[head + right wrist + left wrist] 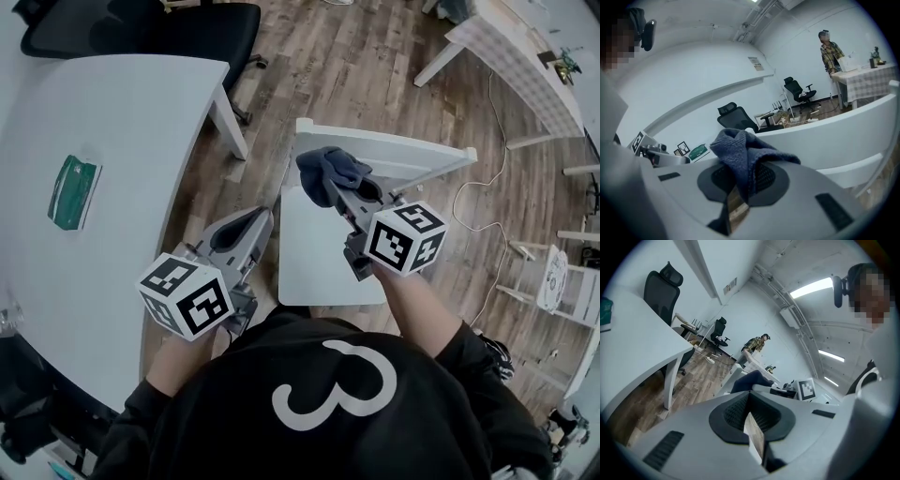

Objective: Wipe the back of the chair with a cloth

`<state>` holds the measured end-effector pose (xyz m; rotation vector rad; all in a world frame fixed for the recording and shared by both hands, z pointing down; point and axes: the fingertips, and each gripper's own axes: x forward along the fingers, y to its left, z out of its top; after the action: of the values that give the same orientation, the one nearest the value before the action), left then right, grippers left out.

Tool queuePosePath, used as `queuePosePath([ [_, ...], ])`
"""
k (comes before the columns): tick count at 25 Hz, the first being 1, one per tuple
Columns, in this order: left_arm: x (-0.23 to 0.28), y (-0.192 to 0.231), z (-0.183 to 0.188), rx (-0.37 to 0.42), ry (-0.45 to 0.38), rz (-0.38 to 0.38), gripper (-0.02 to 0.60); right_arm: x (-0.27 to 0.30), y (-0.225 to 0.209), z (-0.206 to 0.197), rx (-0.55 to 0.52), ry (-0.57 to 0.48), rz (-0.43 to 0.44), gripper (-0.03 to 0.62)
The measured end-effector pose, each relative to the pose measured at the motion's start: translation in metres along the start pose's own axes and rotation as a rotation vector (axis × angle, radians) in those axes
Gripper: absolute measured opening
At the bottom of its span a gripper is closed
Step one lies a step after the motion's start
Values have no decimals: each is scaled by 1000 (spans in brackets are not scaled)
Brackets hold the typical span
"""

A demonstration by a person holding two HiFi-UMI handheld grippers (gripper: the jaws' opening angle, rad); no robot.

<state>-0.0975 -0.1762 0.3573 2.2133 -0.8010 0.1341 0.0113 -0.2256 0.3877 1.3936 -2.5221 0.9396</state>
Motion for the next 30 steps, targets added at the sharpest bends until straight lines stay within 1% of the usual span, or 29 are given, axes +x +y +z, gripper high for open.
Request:
queuePosePath([
  [4, -6, 18, 0, -42, -13, 23, 14, 20, -11, -3, 19, 25, -36, 51],
  [8, -9, 29, -2, -68, -14, 37, 14, 31, -19, -4, 16, 35, -72, 51],
  [15, -10, 35, -12, -111, 6, 32, 14, 39, -29, -3, 36, 39, -120, 51],
  [22, -8, 31, -21, -116, 26, 38, 14, 44, -31, 0, 61, 20, -132, 51],
  [27, -12, 32, -23, -153, -7, 80, 14, 43, -33, -2, 62, 32, -125, 51],
  [30, -13, 29, -23, -156, -15, 99, 14, 42, -33, -1, 62, 35, -107, 51],
])
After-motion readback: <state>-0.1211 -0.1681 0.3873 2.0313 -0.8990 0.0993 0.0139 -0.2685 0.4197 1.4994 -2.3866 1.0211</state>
